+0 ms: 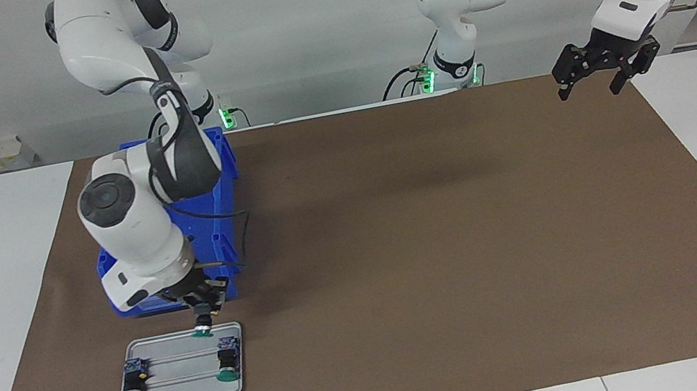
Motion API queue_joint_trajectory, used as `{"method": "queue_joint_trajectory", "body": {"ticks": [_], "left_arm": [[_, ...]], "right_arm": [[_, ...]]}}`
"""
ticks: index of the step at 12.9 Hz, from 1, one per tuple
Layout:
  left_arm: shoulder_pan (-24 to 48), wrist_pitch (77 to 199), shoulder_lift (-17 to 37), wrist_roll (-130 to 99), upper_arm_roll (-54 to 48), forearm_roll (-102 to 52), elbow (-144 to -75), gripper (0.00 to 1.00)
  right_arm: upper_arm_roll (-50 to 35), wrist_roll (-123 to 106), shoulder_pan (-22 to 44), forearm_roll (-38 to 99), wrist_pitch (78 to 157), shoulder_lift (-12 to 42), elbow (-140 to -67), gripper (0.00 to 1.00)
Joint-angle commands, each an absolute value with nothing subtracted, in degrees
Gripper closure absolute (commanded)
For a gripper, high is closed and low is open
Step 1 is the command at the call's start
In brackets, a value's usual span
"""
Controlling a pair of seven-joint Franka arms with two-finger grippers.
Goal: Place and press button with both arms
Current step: 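Carry the green button with the right gripper to mid-table and release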
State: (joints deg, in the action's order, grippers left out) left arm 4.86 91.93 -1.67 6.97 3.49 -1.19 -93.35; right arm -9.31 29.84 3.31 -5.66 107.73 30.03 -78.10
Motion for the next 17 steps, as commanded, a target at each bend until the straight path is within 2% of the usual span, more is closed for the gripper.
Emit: {"method": "queue_joint_trajectory", "body": {"ticks": [1, 5, 7, 8, 10, 15, 17], "left_arm": [[4.3, 92.8, -3.4, 7.4, 3.1, -0.1, -95.4, 0.0], [4.3, 92.8, -3.4, 7.4, 3.1, -0.1, -95.4, 0.0], [4.3, 92.8, -3.4, 7.4, 3.1, -0.1, -95.4, 0.0], [4.3, 92.8, -3.4, 7.4, 3.1, -0.1, -95.4, 0.0], [4.3, 92.8, -3.4, 7.4, 3.1, -0.1, -95.4, 0.0], [4.3, 92.8, -3.4, 7.4, 3.1, -0.1, -95.4, 0.0], [4.3, 92.8, -3.4, 7.4, 3.1, -0.1, -95.4, 0.0]], "right_arm": [[-9.4, 47.9, 11.0, -8.0, 103.3, 30.0, -74.8, 1.0], [-9.8, 76.6, 21.4, -7.7, 103.7, 30.4, -74.8, 0.99], [-9.4, 91.3, 27.5, -8.2, 104.4, 33.7, -73.4, 0.99], [-9.2, 97.7, 30.2, -8.3, 104.0, 37.1, -69.6, 0.99], [-9.5, 111.6, 32.9, -8.2, 104.1, 43.6, -62.3, 1.0], [-9.7, 123.2, 34.6, -7.3, 108.5, 45.6, -64.3, 0.98], [-9.2, 125.1, 36.7, -8.5, 109.4, 50.1, -63.9, 0.97]]}}
